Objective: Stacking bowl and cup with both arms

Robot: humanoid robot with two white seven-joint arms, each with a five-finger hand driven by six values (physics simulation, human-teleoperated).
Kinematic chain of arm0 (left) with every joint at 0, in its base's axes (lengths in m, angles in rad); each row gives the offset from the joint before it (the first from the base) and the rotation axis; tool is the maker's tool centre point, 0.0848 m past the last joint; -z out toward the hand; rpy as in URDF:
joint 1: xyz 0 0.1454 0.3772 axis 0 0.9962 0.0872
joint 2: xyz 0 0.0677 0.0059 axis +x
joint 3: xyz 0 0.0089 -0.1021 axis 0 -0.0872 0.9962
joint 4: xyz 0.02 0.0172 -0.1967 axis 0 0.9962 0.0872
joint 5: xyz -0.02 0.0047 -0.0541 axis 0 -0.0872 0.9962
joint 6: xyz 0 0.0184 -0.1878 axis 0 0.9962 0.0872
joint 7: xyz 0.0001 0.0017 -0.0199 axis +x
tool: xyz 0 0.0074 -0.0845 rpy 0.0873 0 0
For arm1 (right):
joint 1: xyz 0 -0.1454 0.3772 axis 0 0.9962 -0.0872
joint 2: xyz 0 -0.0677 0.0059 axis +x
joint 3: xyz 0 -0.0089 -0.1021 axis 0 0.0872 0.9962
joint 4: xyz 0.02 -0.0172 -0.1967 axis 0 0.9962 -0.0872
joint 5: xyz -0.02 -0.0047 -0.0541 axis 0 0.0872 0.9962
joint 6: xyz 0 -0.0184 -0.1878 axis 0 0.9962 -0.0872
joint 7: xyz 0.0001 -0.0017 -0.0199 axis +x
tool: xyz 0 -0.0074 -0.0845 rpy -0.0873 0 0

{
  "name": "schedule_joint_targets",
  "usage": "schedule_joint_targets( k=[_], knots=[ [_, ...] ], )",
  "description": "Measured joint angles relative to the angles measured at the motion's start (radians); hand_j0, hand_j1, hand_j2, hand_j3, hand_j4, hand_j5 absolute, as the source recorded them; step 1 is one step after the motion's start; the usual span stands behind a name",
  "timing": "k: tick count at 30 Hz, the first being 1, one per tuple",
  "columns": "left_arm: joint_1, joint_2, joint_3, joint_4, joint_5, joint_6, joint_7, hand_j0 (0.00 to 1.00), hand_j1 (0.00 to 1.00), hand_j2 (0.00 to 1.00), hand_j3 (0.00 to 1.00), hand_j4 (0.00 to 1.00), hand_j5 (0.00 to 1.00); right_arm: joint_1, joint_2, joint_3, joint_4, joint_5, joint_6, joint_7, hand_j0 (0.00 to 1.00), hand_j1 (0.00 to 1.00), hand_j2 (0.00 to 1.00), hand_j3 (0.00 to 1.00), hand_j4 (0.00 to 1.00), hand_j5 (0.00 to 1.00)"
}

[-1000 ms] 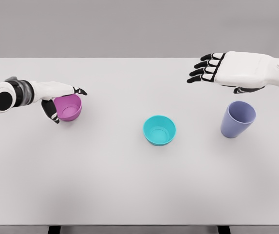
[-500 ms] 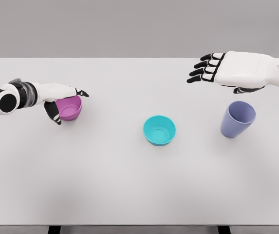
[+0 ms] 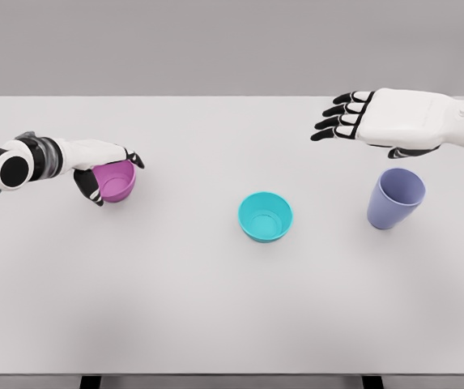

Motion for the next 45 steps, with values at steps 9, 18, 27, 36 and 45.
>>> schedule_joint_targets(
  k=[9,18,27,36,45],
  knots=[
    [-0.014,0.005,0.004,-0.022,0.01,0.003,0.001,0.65,0.65,0.65,0.65,0.65,0.65,-0.002,0.001,0.001,0.0,0.0,0.0,0.0,1.0,1.0,1.0,1.0,1.0,1.0],
    [-0.018,0.018,0.014,-0.084,0.011,0.003,0.001,0.65,0.65,0.65,0.65,0.65,0.65,0.005,0.002,0.001,0.0,0.0,0.0,0.0,1.0,1.0,1.0,1.0,1.0,1.0],
    [-0.038,0.02,0.016,-0.148,0.007,-0.002,0.001,0.65,0.65,0.65,0.65,0.65,0.65,0.009,0.0,0.001,0.001,0.0,0.0,0.0,1.0,1.0,1.0,1.0,1.0,1.0],
    [-0.048,0.005,0.018,-0.182,0.004,-0.007,0.001,0.65,0.65,0.65,0.65,0.65,0.65,0.012,0.002,0.001,0.002,0.0,0.0,0.0,1.0,1.0,1.0,1.0,1.0,1.0],
    [-0.067,-0.033,0.014,-0.203,0.003,-0.019,0.001,0.65,0.65,0.65,0.65,0.65,0.65,0.029,-0.012,0.001,0.008,0.0,0.0,0.0,1.0,1.0,1.0,1.0,1.0,1.0]
  ],
)
